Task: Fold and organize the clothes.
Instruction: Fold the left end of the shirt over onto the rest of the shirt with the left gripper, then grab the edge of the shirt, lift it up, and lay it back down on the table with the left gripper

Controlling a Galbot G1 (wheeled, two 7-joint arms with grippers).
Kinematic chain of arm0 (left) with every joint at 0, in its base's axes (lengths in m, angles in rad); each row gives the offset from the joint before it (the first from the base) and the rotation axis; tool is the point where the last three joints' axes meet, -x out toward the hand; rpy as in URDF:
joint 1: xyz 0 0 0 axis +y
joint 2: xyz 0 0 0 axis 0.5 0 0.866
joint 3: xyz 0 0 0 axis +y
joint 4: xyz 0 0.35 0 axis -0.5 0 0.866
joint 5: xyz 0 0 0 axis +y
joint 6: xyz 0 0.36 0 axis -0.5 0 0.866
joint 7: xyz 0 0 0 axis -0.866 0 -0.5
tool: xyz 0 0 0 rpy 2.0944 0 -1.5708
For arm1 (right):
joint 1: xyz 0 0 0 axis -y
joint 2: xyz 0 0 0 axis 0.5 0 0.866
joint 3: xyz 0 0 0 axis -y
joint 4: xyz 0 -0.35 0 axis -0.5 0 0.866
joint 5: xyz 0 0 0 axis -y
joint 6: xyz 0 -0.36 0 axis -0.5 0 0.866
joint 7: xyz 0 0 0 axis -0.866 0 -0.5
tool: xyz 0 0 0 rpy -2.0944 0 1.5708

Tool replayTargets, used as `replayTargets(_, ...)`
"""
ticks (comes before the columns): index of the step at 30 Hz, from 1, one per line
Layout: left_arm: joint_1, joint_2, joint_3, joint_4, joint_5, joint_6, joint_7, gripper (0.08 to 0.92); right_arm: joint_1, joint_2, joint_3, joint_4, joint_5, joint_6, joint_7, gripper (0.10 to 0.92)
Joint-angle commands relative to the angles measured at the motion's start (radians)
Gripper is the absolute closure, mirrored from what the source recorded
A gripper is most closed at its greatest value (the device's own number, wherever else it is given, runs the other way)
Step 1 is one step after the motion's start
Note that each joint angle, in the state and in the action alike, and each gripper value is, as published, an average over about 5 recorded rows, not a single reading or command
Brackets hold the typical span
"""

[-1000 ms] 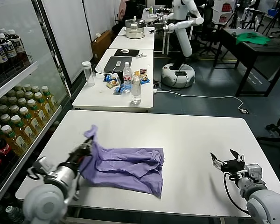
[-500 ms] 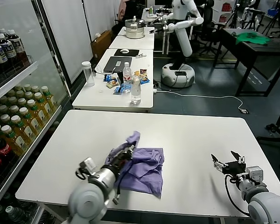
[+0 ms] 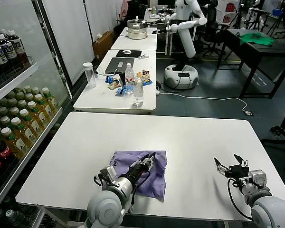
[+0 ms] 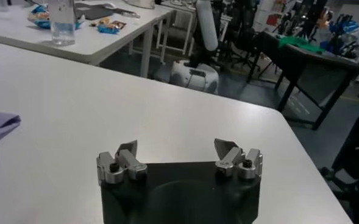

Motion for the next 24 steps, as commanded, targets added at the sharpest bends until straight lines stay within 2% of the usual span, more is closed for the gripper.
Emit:
replayTargets(1,0.033,0.02,-0.06,-0.063,-0.004,-0.041,0.011,0.44,0.003,0.004,-0.004,-0.001,-0.004,0.001,0.001,0.203)
replayTargets(10,0.082,0.149,-0.13,0.126,0.699,-0.124,-0.011,0.202,0.011,0.012,-0.014,0.0,-0.016,0.003,0.0,0.203)
replayTargets(17,0.077,0.151,-0.121,0.233,0.82,-0.09,-0.033,0.178,0.01,0.018,-0.016,0.006,-0.022,0.004,0.0,0.203)
replayTargets(24,0.068,0.132,-0.096,0.237,0.758,-0.023,-0.037,0.177,0.002,0.019,-0.011,0.014,-0.022,0.003,0.0,0.203)
